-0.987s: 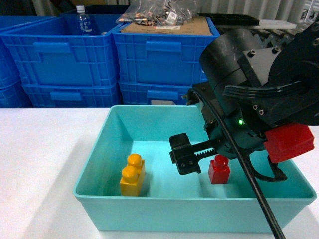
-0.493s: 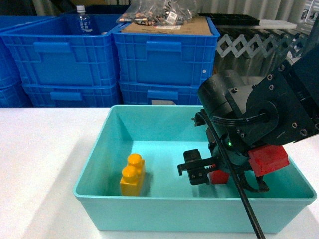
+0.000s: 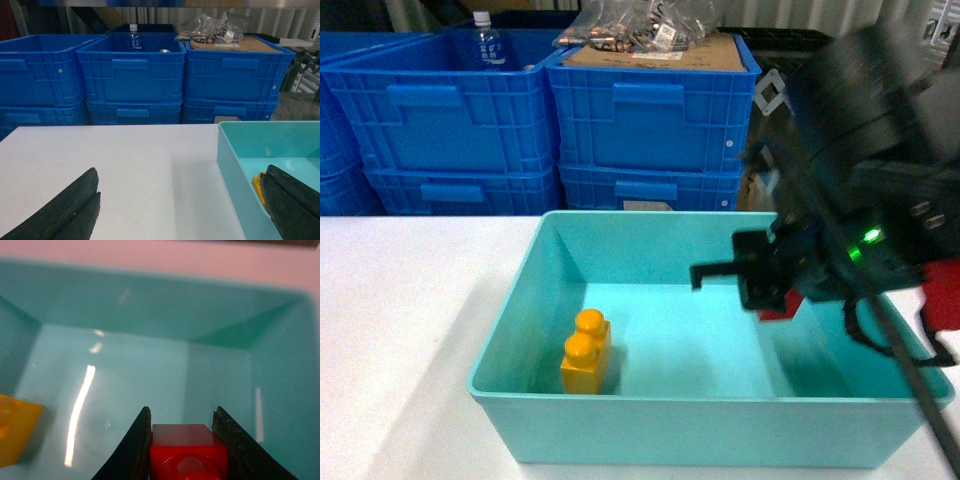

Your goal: Pick red block from blue box to shelf

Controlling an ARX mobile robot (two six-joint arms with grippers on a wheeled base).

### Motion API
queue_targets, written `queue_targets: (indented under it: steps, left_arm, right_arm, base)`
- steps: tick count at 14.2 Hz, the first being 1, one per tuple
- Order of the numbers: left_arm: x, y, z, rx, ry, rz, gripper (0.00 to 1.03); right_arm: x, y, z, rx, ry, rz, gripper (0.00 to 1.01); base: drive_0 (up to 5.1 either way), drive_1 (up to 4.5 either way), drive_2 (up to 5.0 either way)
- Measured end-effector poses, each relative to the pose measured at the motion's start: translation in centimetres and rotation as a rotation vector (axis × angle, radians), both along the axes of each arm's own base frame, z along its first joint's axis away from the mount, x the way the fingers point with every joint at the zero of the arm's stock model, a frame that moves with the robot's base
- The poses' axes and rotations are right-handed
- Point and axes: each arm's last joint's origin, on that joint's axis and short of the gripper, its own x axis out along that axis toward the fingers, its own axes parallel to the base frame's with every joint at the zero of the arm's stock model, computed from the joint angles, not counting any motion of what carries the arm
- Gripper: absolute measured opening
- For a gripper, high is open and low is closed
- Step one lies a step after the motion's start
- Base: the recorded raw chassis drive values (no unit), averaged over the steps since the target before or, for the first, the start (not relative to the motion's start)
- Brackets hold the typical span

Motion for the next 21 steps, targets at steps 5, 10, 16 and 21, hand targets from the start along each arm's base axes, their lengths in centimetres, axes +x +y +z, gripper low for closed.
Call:
queue_targets:
  steps: [5, 10, 16, 21]
  left_arm:
    - [0.0, 0.0, 0.0, 0.000, 0.000, 0.000, 0.98]
    - [0.0, 0.0, 0.0, 0.000, 0.000, 0.000, 0.98]
    - [0.0, 0.0, 0.0, 0.000, 0.000, 0.000, 0.98]
    - [0.0, 0.0, 0.0, 0.000, 0.000, 0.000, 0.98]
  right_arm:
    - [-12.1, -7.8, 9.6, 0.108, -0.543, -0.029, 0.29]
    - [-17.3, -11.6, 6.8, 0.038, -0.742, -0.142, 0.29]
    - [-20.6, -13.6, 5.1, 0.048, -0.756, -0.120, 0.29]
    - [-22.4, -14.3, 4.0, 0.042, -0.790, -0.138, 0.29]
  base:
    - [0.0, 0.00, 0.0]
    - [0.0, 0.00, 0.0]
    - [0.0, 0.00, 0.0]
    - [0.0, 0.00, 0.0]
